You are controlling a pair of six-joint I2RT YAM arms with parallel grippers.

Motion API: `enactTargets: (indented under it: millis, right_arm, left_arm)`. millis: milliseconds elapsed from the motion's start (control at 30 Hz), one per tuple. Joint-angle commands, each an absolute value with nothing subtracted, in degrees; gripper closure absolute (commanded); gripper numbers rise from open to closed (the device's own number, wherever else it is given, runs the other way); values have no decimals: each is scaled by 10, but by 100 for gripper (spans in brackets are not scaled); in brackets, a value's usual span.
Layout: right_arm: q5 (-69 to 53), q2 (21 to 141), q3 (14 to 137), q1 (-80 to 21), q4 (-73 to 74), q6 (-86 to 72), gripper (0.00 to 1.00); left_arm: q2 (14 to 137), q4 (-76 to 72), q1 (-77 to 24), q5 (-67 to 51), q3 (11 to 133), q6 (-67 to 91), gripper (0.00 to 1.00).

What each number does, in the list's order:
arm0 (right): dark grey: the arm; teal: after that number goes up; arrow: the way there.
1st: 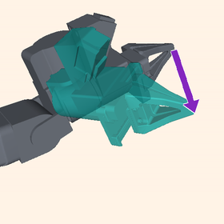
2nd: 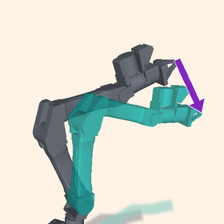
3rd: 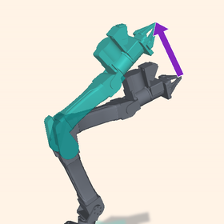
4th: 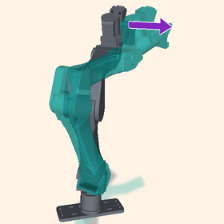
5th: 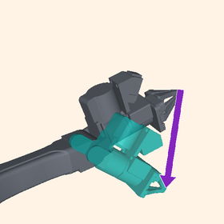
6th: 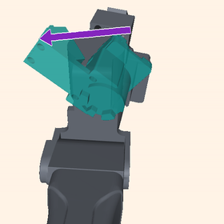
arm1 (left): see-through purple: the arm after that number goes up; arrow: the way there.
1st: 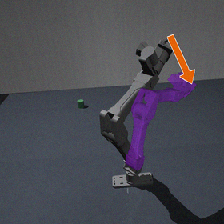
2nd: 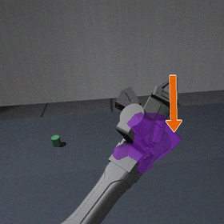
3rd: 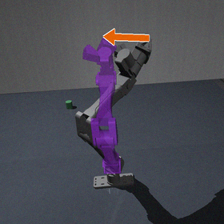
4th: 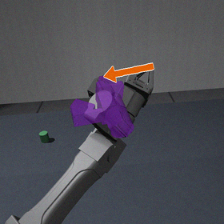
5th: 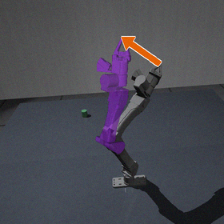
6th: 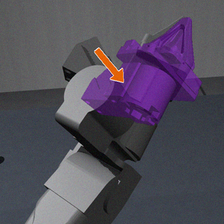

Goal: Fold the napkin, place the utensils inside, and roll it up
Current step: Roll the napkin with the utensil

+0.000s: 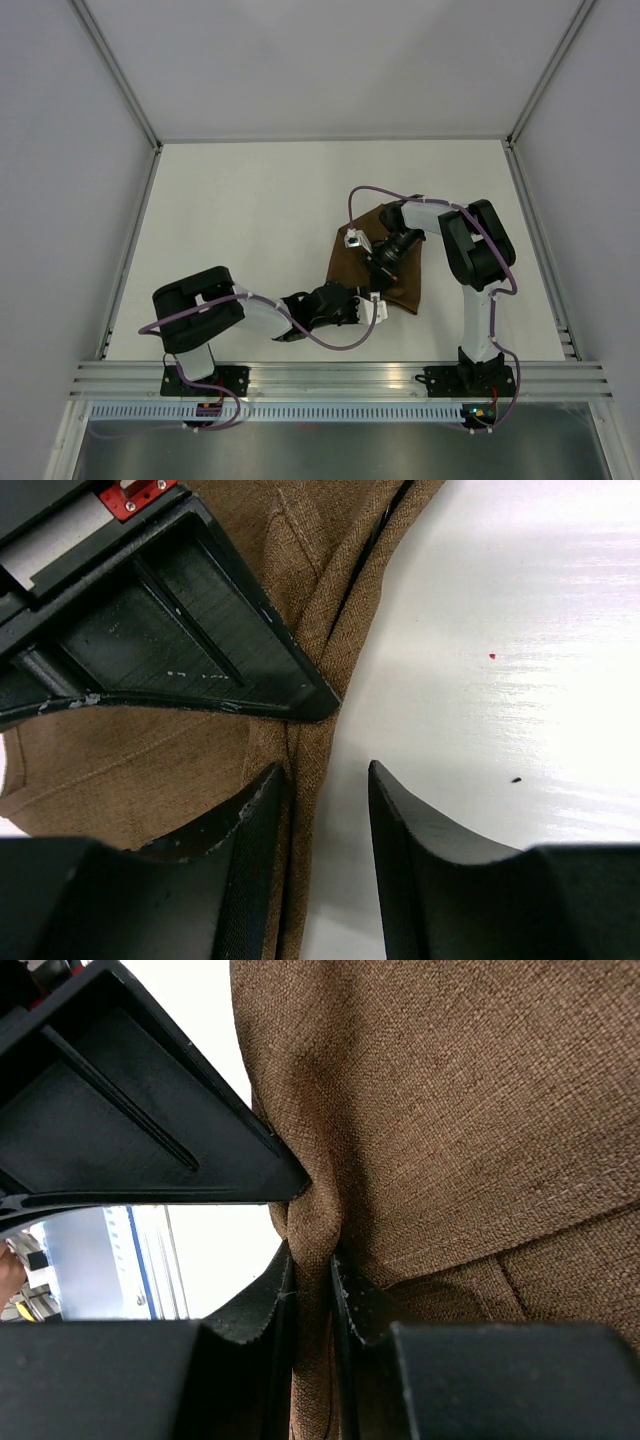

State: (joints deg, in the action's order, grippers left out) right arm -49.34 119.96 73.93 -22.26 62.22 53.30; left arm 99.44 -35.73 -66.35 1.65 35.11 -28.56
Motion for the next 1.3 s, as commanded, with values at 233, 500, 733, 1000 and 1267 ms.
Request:
enactTargets:
  millis: [233, 500, 733, 1000, 1267]
  right_arm:
    - [-393, 1244, 725, -221, 560, 572, 99]
    - [-390, 1246, 728, -221, 563, 574, 100]
    - [-389, 1247, 727, -220, 563, 576, 99]
    - [-389, 1247, 722, -215, 562, 578, 100]
    - [-389, 1238, 715, -214, 555, 574, 98]
  left_arm:
    - [1021, -468, -688, 108, 352, -394, 52]
    - [1043, -439, -688, 89, 366, -399, 51]
    - [1063, -395, -688, 76, 381, -384, 52]
    - [1078, -345, -687, 60, 410, -366, 79]
    - [1068, -242, -687, 49, 445, -312, 98]
